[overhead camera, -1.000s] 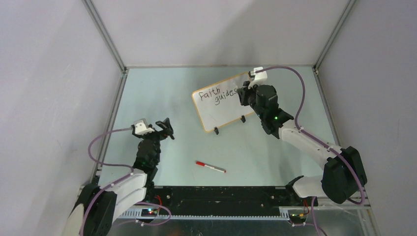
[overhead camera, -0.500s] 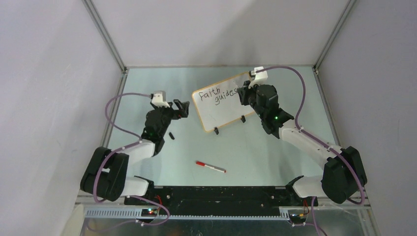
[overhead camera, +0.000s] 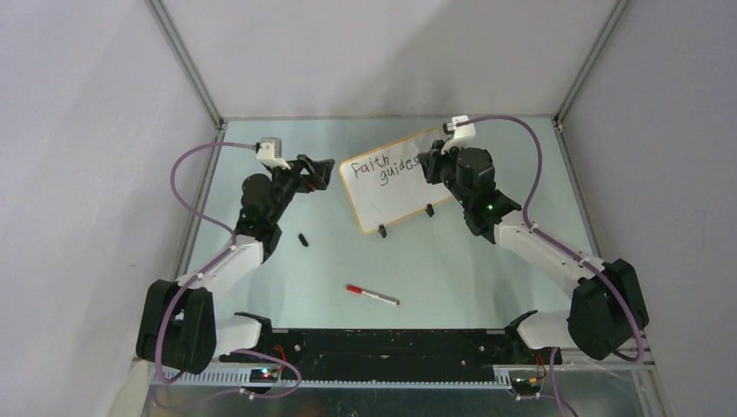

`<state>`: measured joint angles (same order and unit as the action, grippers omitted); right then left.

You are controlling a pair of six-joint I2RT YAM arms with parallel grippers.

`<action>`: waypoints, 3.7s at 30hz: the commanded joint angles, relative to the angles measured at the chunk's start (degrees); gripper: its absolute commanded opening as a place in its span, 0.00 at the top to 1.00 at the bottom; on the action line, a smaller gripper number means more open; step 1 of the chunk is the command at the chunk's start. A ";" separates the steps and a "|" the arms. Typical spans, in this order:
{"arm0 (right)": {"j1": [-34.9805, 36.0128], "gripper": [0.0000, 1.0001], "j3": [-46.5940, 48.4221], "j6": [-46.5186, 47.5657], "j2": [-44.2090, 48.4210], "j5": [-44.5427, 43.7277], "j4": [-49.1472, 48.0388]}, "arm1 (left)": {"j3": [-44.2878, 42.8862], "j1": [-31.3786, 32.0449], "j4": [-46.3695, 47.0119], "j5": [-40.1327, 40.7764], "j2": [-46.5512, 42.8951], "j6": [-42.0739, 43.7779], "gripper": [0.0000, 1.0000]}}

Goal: Write a sentence on the whiteboard

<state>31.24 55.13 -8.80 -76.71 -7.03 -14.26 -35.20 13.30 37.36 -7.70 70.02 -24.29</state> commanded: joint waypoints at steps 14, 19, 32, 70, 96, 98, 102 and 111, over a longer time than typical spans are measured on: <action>0.03 1.00 -0.11 -0.58 0.05 0.51 -2.34 | 8.13 -4.45 34.94 -22.94 20.64 -7.44 0.04; 0.03 1.00 -0.11 -0.27 -0.02 0.37 -2.25 | 6.73 -4.59 44.71 -27.84 27.48 -12.37 0.10; 0.20 1.00 -0.11 -0.81 -0.31 2.36 -2.32 | -2.32 -4.59 38.94 -33.29 34.43 -15.23 0.38; 3.95 1.00 -0.78 -1.50 0.78 -1.37 3.26 | -6.51 -4.55 32.85 -37.00 36.94 -13.95 1.00; 2.87 1.00 2.56 -5.60 -2.87 2.46 11.06 | -7.45 -4.55 30.86 -37.72 37.47 -13.89 1.00; 3.34 1.00 2.60 -5.40 -3.07 1.84 11.09 | -7.43 -4.56 30.57 -37.46 37.44 -13.71 1.00; 3.56 1.00 2.61 -5.41 -2.80 0.84 11.84 | -7.38 -4.60 30.36 -37.13 37.39 -13.63 1.00; 3.24 1.00 2.85 -7.80 -5.06 0.80 12.62 | -7.42 -4.53 30.06 -36.83 37.39 -13.41 1.00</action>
<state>34.57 55.33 -15.03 -81.03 -5.13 -1.28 -41.82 8.82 70.94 -45.25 108.42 -41.98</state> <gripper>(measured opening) 0.145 0.033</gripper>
